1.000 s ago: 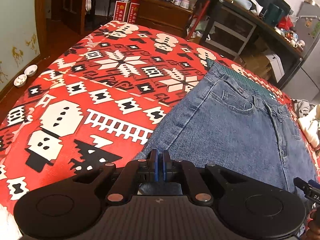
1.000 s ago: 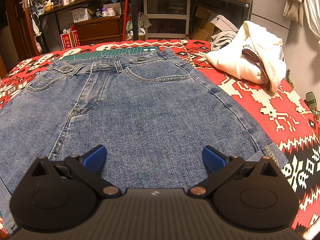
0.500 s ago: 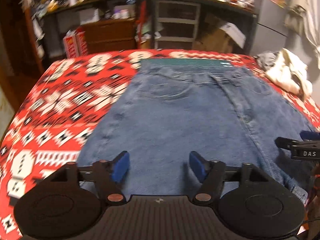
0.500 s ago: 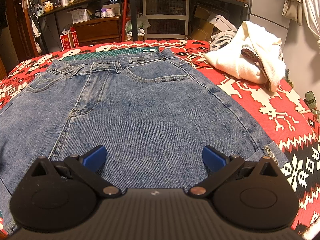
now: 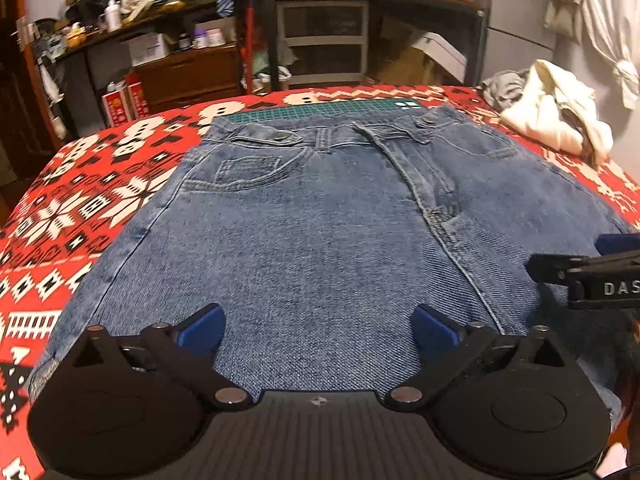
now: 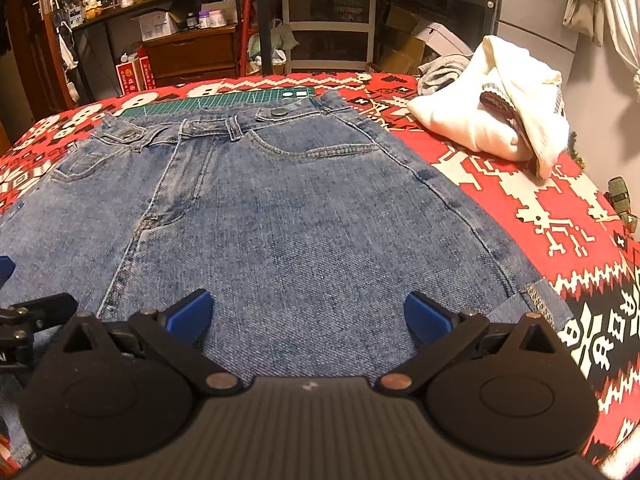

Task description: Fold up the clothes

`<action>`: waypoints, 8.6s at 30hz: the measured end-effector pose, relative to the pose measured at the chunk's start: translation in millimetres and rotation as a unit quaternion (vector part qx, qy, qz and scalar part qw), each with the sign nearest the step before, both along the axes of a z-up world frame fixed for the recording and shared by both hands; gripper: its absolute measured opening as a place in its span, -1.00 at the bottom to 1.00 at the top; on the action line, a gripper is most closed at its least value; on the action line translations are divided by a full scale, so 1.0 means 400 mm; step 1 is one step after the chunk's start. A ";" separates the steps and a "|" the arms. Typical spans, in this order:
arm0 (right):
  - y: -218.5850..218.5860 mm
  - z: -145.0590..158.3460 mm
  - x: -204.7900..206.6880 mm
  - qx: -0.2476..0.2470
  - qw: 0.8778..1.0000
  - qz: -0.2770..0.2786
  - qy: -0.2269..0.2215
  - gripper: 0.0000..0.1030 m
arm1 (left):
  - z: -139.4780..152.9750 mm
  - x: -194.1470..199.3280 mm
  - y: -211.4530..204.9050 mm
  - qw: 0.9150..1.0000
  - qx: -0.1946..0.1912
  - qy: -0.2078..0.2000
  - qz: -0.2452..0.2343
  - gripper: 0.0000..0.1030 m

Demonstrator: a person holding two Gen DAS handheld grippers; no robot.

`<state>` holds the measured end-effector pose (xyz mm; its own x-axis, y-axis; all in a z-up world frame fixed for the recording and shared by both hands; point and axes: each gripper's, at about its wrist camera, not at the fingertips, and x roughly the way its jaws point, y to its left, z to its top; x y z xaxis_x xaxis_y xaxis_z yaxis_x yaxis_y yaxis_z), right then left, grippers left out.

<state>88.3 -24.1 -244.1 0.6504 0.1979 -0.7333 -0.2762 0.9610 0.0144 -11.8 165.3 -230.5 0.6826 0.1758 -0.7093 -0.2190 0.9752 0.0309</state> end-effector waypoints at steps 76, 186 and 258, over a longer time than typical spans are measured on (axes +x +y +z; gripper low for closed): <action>-0.223 0.076 0.111 0.011 0.997 -0.081 0.005 -0.78 | 0.033 -0.009 0.064 0.987 -0.152 -0.026 -0.033 0.17; -0.072 -0.006 0.481 0.027 0.996 0.059 -0.054 -0.89 | -0.026 0.296 0.083 0.998 0.019 -0.057 -0.031 1.00; 0.039 -0.039 0.420 0.026 0.996 0.064 -0.063 0.99 | -0.025 0.300 0.084 0.998 0.019 -0.053 -0.034 1.00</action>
